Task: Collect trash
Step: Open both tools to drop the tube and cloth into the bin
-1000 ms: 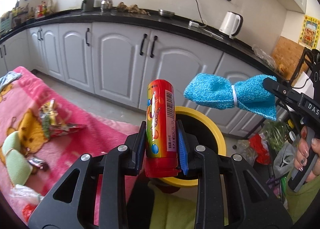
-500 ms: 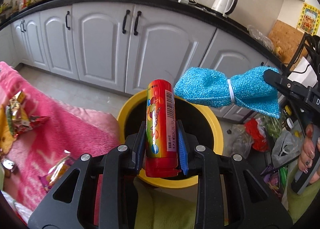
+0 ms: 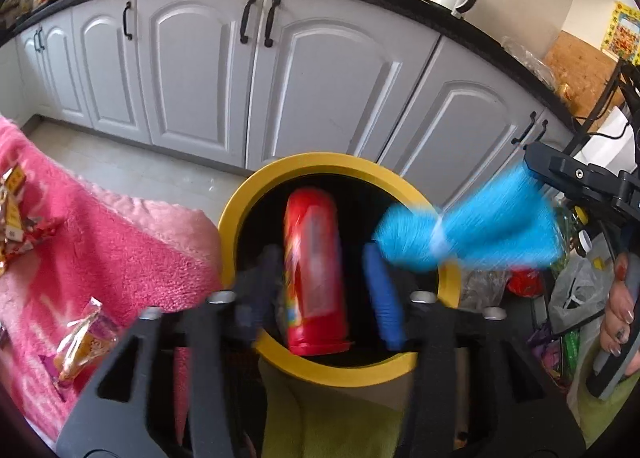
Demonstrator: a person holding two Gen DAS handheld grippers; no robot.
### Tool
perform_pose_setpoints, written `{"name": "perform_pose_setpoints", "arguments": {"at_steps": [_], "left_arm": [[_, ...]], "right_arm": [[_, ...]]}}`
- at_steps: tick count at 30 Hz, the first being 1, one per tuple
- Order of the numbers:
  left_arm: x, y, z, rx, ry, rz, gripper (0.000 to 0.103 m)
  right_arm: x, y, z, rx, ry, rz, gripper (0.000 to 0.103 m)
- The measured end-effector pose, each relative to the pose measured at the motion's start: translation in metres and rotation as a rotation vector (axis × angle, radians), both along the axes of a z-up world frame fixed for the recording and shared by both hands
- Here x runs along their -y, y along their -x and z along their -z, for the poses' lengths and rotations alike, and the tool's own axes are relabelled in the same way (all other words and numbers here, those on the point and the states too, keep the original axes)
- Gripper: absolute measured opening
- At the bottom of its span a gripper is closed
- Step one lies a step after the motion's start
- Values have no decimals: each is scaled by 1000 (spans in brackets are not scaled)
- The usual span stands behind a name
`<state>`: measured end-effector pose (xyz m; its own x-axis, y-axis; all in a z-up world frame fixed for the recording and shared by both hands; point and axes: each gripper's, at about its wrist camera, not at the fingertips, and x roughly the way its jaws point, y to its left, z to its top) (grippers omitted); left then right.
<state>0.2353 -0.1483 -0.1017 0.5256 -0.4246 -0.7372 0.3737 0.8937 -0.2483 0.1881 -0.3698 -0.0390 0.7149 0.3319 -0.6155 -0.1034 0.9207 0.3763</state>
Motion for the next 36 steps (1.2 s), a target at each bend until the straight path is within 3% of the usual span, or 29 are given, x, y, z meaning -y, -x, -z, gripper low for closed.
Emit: {"name": "perform_pose_setpoints", "arguments": {"at_steps": [5,7,11,14,16,21,25,36], "left_arm": [[-8,2,0,1,4,-19,48],[-12,3,-3,6,9,-29,52],[-23,7,-9,17,16,-59,62],[-32,9,-14,25,17,-86,65],[-37,12,-18,35,14,-102,77],[-55,20,-29,64,18,-154,91],[-69,26,-37,80,27,-190,92],[-102,45,-56,120,33,-260,92]], "right_arm": [[2,0,1,-2,-2,6,23],[2,1,0,2,5,7,32],[-3,3,-3,12,18,-5,37],[-8,5,-6,25,27,-12,47],[-13,6,-9,35,36,-23,52],[-24,9,-17,65,52,-33,65],[-32,13,-21,88,64,-41,73],[-49,20,-30,127,82,-68,79]]}}
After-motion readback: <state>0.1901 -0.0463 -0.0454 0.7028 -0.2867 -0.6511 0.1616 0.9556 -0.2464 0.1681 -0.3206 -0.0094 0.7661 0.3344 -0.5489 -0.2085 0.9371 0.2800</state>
